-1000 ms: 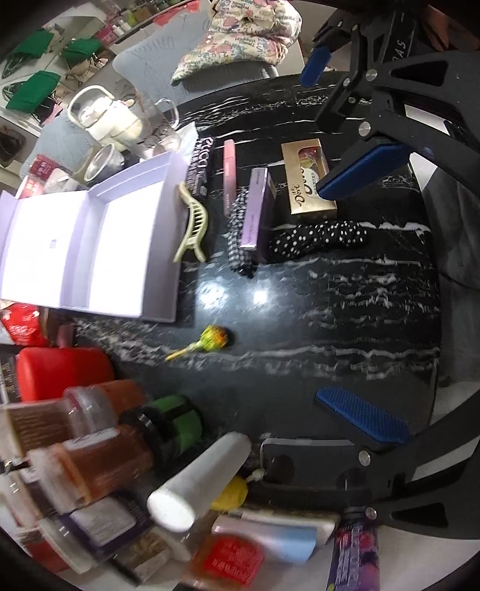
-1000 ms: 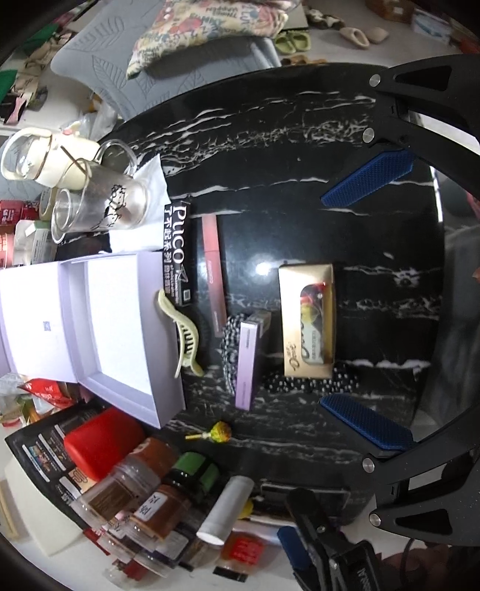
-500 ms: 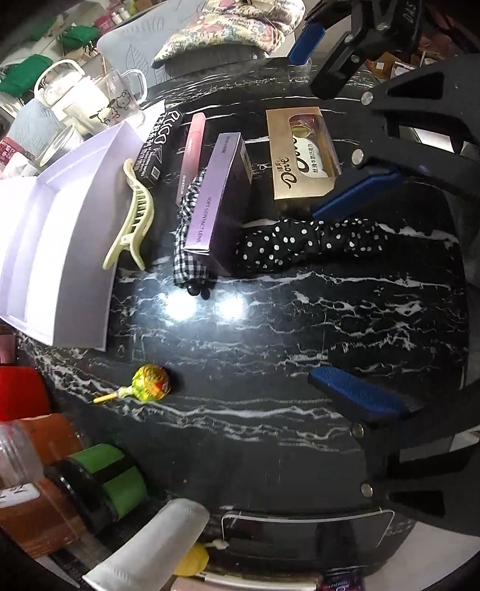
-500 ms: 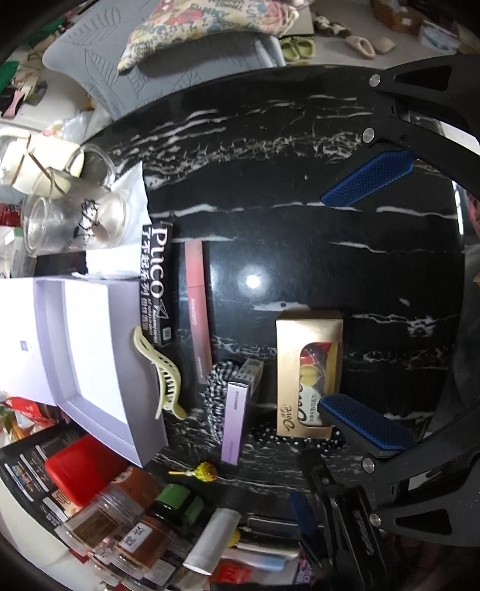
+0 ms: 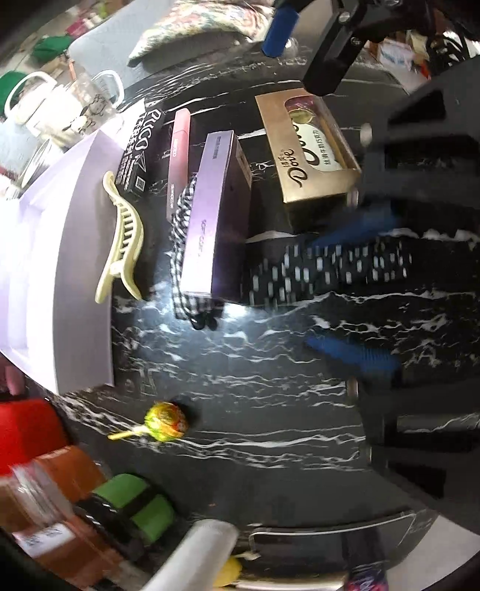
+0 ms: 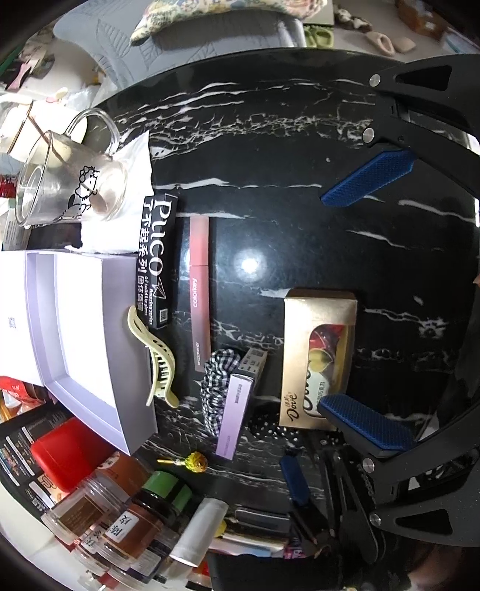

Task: Organize rigid objects
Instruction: 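Lower the left gripper onto the black polka-dot scrunchie and close it, then grasp the gold Dove box with the right gripper while the left gripper holds the scrunchie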

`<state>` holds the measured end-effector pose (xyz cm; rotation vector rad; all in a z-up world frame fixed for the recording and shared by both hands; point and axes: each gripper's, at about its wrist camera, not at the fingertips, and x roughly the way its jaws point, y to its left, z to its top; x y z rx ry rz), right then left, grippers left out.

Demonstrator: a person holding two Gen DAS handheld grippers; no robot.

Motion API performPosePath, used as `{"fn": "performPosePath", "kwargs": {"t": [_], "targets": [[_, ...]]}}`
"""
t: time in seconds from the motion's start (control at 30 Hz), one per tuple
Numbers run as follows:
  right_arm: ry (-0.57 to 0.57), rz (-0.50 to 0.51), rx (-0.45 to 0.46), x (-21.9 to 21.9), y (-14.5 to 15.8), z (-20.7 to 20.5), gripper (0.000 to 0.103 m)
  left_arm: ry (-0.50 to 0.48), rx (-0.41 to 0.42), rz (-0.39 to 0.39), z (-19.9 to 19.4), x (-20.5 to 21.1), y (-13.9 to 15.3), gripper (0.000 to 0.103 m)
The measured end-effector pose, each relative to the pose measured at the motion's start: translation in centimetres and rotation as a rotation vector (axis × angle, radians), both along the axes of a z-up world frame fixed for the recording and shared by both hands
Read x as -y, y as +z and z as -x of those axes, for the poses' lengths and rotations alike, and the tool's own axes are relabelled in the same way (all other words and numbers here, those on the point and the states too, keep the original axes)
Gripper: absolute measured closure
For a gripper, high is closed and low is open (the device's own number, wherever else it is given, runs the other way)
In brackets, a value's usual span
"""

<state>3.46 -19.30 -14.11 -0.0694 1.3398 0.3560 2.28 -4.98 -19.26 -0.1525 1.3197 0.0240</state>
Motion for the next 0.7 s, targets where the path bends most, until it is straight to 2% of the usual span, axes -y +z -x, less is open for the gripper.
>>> {"fn": "performPosePath", "kwargs": {"t": [0.1,0.23,0.43,0.7], "targets": [[0.015,-0.007,-0.009,0.1,-0.3,-0.2,0.000,0.003,-0.009,0.023,-0.4,0.0,-0.1,0.084],[0.068,-0.044,-0.034,0.3,-0.8,-0.2,0.000,0.035,-0.027,0.058,-0.2,-0.8,-0.2,0.086],[0.310,0.022,0.064,-0.9,-0.8,1.1,0.000,0.061,-0.041,0.071,0.2,-1.3,0.4,0.086],[0.485,-0.016,0.093,-2.8,-1.5,0.4,0.000,0.114,-0.070,0.106,1.1,-1.9,1.5,0.086]]}}
